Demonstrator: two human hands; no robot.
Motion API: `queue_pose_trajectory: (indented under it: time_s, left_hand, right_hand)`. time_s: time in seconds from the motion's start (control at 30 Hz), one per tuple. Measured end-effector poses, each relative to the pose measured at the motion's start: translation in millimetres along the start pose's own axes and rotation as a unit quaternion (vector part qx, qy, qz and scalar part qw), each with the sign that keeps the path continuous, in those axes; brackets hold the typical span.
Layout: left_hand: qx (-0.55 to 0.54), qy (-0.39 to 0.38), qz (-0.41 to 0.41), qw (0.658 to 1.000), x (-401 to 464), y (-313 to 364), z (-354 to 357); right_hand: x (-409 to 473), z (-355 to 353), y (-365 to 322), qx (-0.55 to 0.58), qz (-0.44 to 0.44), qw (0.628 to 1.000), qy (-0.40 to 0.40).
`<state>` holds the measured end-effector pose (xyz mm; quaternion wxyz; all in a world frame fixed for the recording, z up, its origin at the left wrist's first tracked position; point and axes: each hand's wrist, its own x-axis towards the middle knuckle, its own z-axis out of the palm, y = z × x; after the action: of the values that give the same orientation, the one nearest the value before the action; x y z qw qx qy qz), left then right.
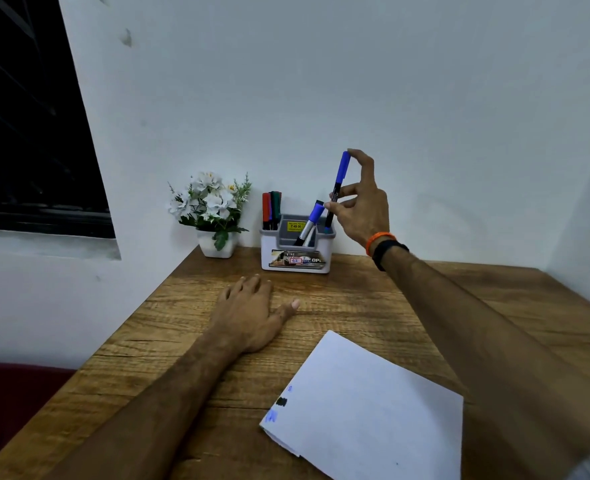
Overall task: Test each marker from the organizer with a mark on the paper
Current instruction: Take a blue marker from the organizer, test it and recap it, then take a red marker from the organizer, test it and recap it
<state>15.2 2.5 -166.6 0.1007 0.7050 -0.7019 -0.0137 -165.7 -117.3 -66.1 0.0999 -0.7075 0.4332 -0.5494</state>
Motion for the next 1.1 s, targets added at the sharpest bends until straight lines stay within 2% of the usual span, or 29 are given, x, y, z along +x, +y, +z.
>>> queue_pose_trajectory:
  time_s: [0.1,0.23,0.3,0.5,0.73,0.93,1.1]
  left_hand:
    - [0.0,0.001,0.0,1.0,0,0,-1]
    - [-0.002,-0.001,0.0,1.0,0,0,-2]
    - [-0.001,-0.001,-0.001,1.0,-1,1,-2]
    - [-0.003,-0.002,-0.002,1.0,-2,2,-3]
    - [-0.005,0.005,-0.001,1.0,-3,1,-2]
    - [-0.006,0.009,-0.004,1.0,-2,1,-1]
    - [-0.008,0.006,-0.005,1.0,-3,1,-1]
  right_hand:
    - [-1,4,5,-0.018,0.003,1.0,-0.019]
    - [-5,3,14,-0.108,0.025,0.989,-0.1]
    - [-4,0,12,-0.106,0.024,0.99,-0.085]
    - [-6,8,-10,-0.061,-0.066,0.996,0.004]
    - [-15,49,-35,-0.042,-0.059,0.995,-0.067]
    - [-5,74,-48,-0.098,-0.037,0.985,-0.137]
    - [-3,81,-48,-0.107,-0.03,0.987,-0.119]
